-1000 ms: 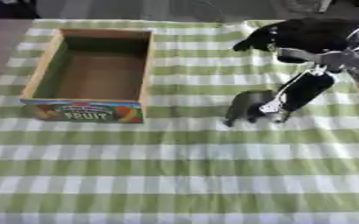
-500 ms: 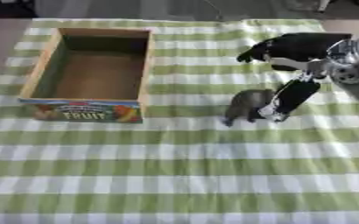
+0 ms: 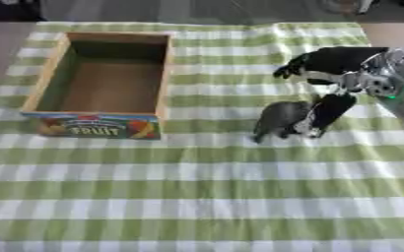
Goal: Pick up objects on the table and place them in the box.
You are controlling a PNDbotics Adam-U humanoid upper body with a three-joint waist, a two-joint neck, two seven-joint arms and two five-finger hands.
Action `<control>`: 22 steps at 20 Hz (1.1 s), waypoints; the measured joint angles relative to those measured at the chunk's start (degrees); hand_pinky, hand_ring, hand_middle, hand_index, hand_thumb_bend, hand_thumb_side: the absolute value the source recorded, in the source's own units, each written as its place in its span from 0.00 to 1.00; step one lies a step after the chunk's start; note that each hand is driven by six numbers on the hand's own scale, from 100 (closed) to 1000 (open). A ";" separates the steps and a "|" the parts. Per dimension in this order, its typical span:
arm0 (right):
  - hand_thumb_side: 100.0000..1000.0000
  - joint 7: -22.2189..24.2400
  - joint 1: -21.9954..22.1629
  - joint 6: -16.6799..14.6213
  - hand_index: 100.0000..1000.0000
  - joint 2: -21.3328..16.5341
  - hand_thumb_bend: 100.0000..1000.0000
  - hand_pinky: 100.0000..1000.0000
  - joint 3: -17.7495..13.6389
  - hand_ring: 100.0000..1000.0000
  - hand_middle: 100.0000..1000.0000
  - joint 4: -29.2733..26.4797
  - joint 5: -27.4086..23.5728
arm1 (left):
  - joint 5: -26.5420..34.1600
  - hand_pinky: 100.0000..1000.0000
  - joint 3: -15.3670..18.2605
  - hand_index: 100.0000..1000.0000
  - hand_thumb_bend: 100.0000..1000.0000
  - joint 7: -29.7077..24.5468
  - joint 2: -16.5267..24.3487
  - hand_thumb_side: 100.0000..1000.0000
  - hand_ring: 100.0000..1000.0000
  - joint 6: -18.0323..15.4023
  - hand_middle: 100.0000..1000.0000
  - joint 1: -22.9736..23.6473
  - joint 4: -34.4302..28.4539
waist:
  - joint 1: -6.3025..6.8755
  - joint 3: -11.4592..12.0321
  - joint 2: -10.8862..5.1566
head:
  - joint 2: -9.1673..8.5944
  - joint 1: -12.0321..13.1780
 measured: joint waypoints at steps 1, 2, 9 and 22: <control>0.48 0.06 -0.07 -0.14 0.95 0.17 0.46 0.93 0.07 0.96 0.82 0.64 0.24 | 0.00 0.22 0.00 0.40 0.00 0.00 0.00 0.70 0.29 0.00 0.61 0.00 0.00 | 0.01 0.06 0.01 | -0.02 -0.01; 0.47 0.08 -0.10 -0.35 0.95 0.32 0.45 0.93 0.21 0.96 0.81 1.28 0.34 | 0.00 0.22 0.00 0.40 0.00 0.00 0.00 0.70 0.29 0.00 0.61 0.00 0.00 | 0.01 0.11 0.05 | -0.03 -0.01; 0.46 0.84 -0.91 -2.04 0.92 1.33 0.44 0.92 1.13 0.95 0.79 3.73 0.56 | 0.00 0.22 -0.01 0.40 0.00 0.00 -0.03 0.71 0.29 0.00 0.61 0.00 0.00 | 0.03 0.24 0.30 | -0.04 -0.01; 0.41 0.73 -1.78 -2.58 0.78 2.68 0.23 0.91 2.09 0.92 0.71 6.45 0.69 | 0.01 0.22 -0.06 0.39 0.00 0.00 -0.04 0.71 0.29 0.00 0.61 0.00 0.00 | 0.07 0.29 0.35 | -0.04 0.03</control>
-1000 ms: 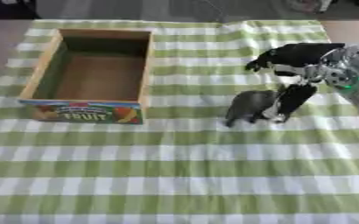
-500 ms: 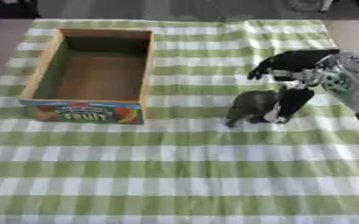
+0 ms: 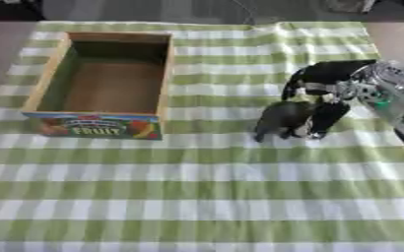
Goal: Pick up objects on the table and place them in the box.
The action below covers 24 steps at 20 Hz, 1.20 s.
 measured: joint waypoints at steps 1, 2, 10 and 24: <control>0.39 -0.16 -0.10 0.14 0.77 0.00 0.20 0.91 0.00 0.91 0.71 0.09 0.00 | 0.00 0.22 -0.01 0.39 0.00 0.00 0.00 0.71 0.29 0.00 0.61 0.00 0.00 | 0.00 0.00 0.00 | 0.00 0.00; 0.39 -0.28 -0.18 0.26 0.77 0.01 0.19 0.90 0.01 0.91 0.70 0.13 0.00 | 0.00 0.22 -0.01 0.39 0.00 0.00 0.00 0.71 0.29 0.00 0.61 0.00 0.00 | 0.00 0.00 0.00 | 0.00 0.01; 0.32 -0.27 -0.27 0.82 0.72 0.43 0.10 0.89 0.31 0.89 0.65 0.41 -0.90 | 0.00 0.22 -0.05 0.39 0.00 0.00 0.00 0.71 0.29 0.00 0.61 0.00 0.00 | 0.02 -0.01 0.14 | 0.00 0.03; 0.24 -0.55 -0.28 1.34 0.66 0.48 0.00 0.88 0.32 0.87 0.58 0.72 -2.08 | 0.00 0.23 -0.08 0.39 0.00 -0.01 -0.01 0.71 0.29 0.01 0.61 0.00 0.00 | 0.01 -0.05 0.26 | 0.00 0.07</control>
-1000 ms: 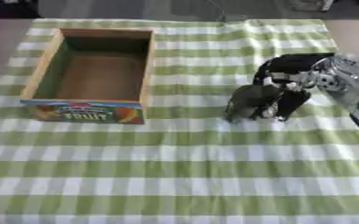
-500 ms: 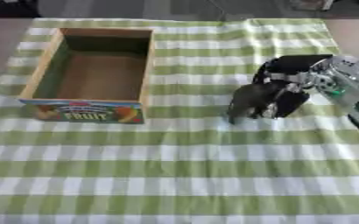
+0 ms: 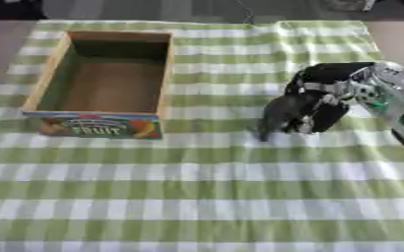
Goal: Pick up objects on the table and place them in the box.
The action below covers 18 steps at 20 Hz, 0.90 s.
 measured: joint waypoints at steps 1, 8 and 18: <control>0.24 -0.07 0.00 0.08 0.66 0.00 0.00 0.88 -0.01 0.87 0.58 -0.01 -0.10 | 0.00 0.23 0.00 0.39 0.00 0.00 0.00 0.71 0.29 0.00 0.61 0.00 0.00 | 0.00 0.00 0.00 | 0.00 0.00; 0.26 -0.68 -0.25 0.92 0.65 -0.01 0.00 0.88 -0.60 0.86 0.56 -1.26 -1.10 | 0.00 0.23 -0.11 0.39 0.00 0.00 0.00 0.71 0.29 0.00 0.61 -0.05 0.00 | -0.19 0.03 0.00 | -0.01 0.02; 0.26 -0.94 -5.00 1.79 0.65 -0.45 0.00 0.88 -1.82 0.86 0.56 -4.80 -2.70 | 0.00 0.23 -0.13 0.39 0.00 -0.10 0.00 0.71 0.29 0.10 0.61 -0.06 0.00 | -0.50 0.07 -0.24 | -0.03 -0.02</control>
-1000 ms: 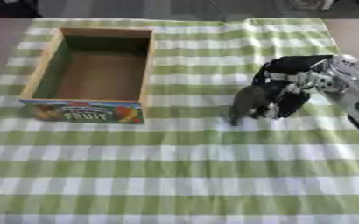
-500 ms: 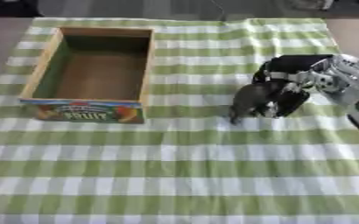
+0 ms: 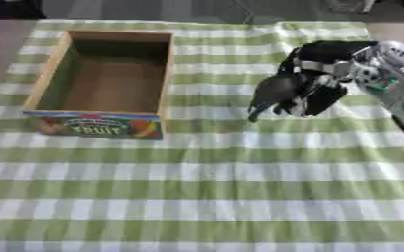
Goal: Pick up objects on the table and place them in the box.
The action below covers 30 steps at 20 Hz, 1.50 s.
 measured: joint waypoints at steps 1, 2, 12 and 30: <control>0.27 0.11 -1.10 -0.19 0.65 -0.09 0.00 0.89 0.00 0.86 0.56 -0.42 0.04 | 0.00 0.23 0.00 0.39 0.00 -0.02 0.01 0.71 0.29 0.02 0.61 0.00 0.00 | -0.07 0.04 -0.05 | 0.00 -0.03; 0.27 0.26 -2.30 -0.35 0.65 -0.09 0.00 0.89 0.01 0.86 0.56 -0.63 0.07 | 0.00 0.23 -0.01 0.39 0.00 -0.03 0.02 0.71 0.29 0.03 0.61 0.00 0.00 | -0.15 0.09 -0.09 | -0.01 -0.06; 0.28 2.78 -18.15 -0.99 0.65 6.91 0.00 0.89 1.58 0.86 0.55 5.52 1.12 | 0.06 0.23 -0.07 0.38 0.00 -0.46 0.05 0.71 0.29 0.32 0.62 0.00 0.00 | -0.79 1.36 -0.13 | -0.51 -1.04; 0.31 -0.51 -32.08 -3.36 0.65 30.51 0.00 0.88 -1.18 0.86 0.54 29.68 12.76 | 1.67 0.23 -1.49 0.38 0.00 -2.26 -0.04 0.72 0.29 0.21 0.62 -1.44 0.00 | -1.28 6.55 2.43 | -3.05 -6.73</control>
